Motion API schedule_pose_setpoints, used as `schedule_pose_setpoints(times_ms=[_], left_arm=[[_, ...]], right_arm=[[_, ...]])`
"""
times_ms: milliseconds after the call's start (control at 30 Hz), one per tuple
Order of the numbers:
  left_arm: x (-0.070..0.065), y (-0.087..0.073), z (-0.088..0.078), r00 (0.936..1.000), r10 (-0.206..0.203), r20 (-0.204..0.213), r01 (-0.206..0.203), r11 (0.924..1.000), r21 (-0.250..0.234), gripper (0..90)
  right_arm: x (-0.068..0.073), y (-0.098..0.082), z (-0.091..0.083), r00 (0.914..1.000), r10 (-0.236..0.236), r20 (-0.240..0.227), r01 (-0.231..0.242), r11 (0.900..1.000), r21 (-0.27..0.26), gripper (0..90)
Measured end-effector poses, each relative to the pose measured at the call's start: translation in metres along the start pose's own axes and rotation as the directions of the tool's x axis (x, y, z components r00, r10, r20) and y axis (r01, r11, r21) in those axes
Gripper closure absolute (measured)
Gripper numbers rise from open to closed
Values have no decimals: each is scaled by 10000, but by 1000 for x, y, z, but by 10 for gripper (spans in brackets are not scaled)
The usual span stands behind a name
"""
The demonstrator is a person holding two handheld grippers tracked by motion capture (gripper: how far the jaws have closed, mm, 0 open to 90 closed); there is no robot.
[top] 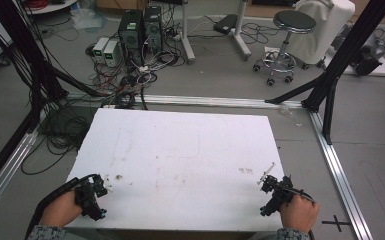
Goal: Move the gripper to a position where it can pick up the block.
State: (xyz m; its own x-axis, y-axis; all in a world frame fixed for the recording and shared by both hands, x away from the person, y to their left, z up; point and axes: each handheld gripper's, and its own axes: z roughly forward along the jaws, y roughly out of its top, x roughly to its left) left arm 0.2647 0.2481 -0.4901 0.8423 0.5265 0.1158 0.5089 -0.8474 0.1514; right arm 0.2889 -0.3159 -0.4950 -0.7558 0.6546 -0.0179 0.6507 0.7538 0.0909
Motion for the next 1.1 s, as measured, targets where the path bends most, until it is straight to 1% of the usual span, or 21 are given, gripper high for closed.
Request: schedule_pose_setpoints(times_ms=[100, 167, 300, 333, 367, 533, 800, 867, 1100], left_arm=[[0, 0, -1, 10000, -36, 42, 36, 10000, -42, 185], [0, 0, -1, 10000, 26, 88, -26, 10000, -61, 185], [-1, 0, 0, 10000, 5, 72, -4, 9999, -127, 185], [-1, 0, 0, 9999, 20, 123, -19, 10000, -91, 185], [-1, 0, 0, 10000, 49, 44, -49, 10000, -66, 185], [-3, 1, 1, 9999, 113, 128, -113, 9999, -18, 185], [-3, 1, 2, 9999, 129, 52, -129, 9999, 6, 185], [-3, 2, 3, 9998, 175, 102, -175, 9998, -1, 185], [-3, 1, 2, 9998, 172, 68, -171, 9998, -83, 185]], right_arm=[[0, 0, 0, 10000, -29, 20, 29, 10000, 8, 11], [0, 0, 0, 10000, -16, 1, 16, 10000, -10, 11], [0, 0, 0, 10000, -41, -4, 41, 10000, -16, 12], [0, 0, 0, 10000, -23, -12, 23, 10000, 8, 11], [0, 0, 0, 10000, -23, -12, 23, 10000, 8, 11], [0, 2, 1, 10000, -81, -17, 81, 10000, 6, 11], [1, 3, 1, 9999, -106, -63, 106, 9999, -3, 11], [1, 3, 1, 9999, -101, -63, 101, 9999, 1, 11], [2, 3, 0, 9999, -111, -72, 111, 9999, 18, 11]])
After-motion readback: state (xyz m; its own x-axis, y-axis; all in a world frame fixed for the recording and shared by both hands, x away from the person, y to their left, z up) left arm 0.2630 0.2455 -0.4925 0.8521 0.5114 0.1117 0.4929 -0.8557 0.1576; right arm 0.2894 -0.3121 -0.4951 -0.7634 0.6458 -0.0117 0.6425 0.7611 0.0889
